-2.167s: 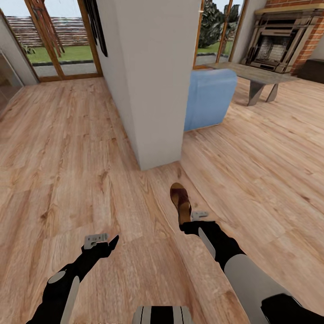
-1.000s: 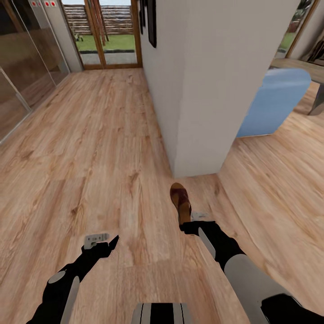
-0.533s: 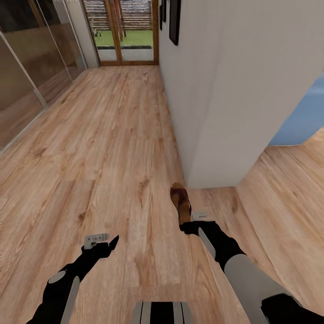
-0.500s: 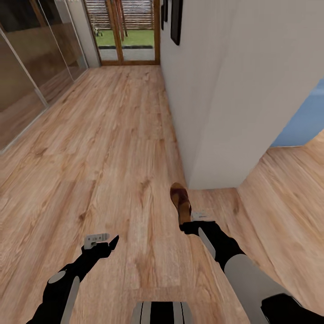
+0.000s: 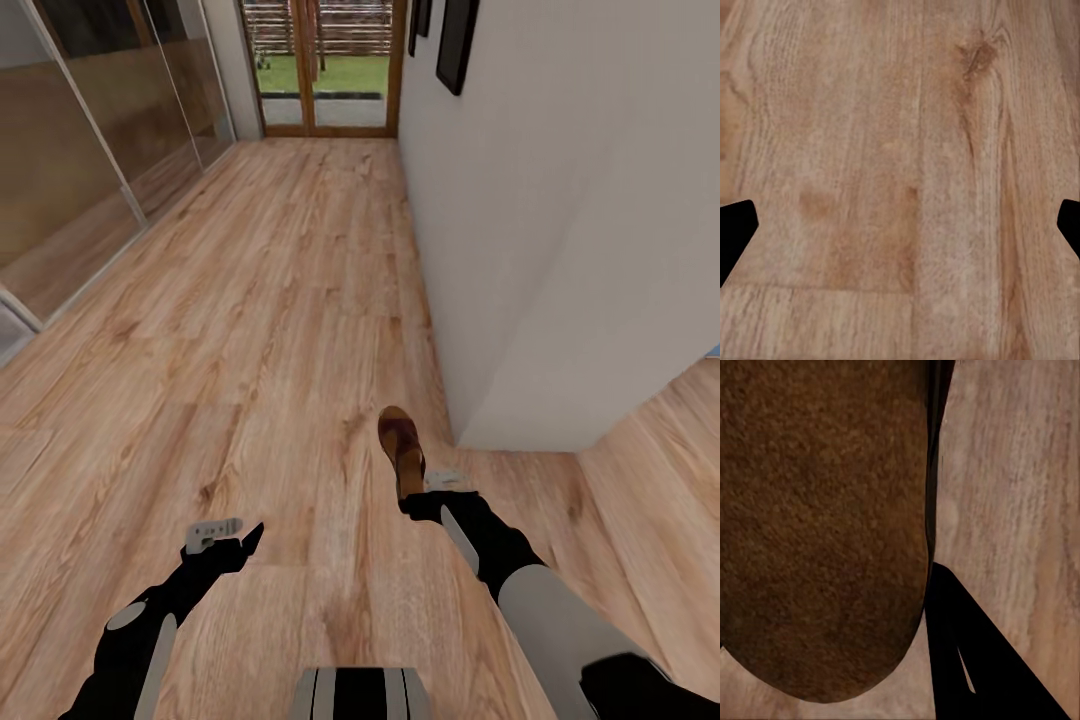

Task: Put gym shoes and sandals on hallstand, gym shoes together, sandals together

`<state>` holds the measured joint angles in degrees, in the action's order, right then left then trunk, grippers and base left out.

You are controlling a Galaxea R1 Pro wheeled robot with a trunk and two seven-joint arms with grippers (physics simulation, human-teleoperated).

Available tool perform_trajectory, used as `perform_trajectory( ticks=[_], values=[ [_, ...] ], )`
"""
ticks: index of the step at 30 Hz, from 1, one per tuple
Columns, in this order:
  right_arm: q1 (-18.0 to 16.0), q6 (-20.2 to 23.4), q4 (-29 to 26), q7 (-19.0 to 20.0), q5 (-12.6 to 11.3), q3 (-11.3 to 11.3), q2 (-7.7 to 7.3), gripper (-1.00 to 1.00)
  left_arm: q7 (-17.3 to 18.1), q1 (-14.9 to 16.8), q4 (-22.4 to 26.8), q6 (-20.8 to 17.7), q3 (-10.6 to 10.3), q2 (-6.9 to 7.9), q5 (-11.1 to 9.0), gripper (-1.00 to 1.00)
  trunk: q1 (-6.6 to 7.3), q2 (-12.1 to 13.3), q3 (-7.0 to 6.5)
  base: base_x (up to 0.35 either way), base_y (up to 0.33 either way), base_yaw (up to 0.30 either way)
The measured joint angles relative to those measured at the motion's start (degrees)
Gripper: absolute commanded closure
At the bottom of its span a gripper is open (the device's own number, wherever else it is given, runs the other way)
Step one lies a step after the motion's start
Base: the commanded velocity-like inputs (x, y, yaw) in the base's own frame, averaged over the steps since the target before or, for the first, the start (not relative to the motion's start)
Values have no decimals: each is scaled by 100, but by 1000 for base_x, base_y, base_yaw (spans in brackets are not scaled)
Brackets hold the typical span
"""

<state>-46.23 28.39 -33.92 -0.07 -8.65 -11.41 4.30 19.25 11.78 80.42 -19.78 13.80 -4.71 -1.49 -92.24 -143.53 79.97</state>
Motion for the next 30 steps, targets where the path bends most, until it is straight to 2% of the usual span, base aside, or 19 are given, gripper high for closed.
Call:
perform_trajectory(
  ticks=[30],
  values=[
    [0,0,-61,5,50,-25,0,100,2,0,0,0,-22,-3,49,-100,0,0,204,5,0,201]
  ],
)
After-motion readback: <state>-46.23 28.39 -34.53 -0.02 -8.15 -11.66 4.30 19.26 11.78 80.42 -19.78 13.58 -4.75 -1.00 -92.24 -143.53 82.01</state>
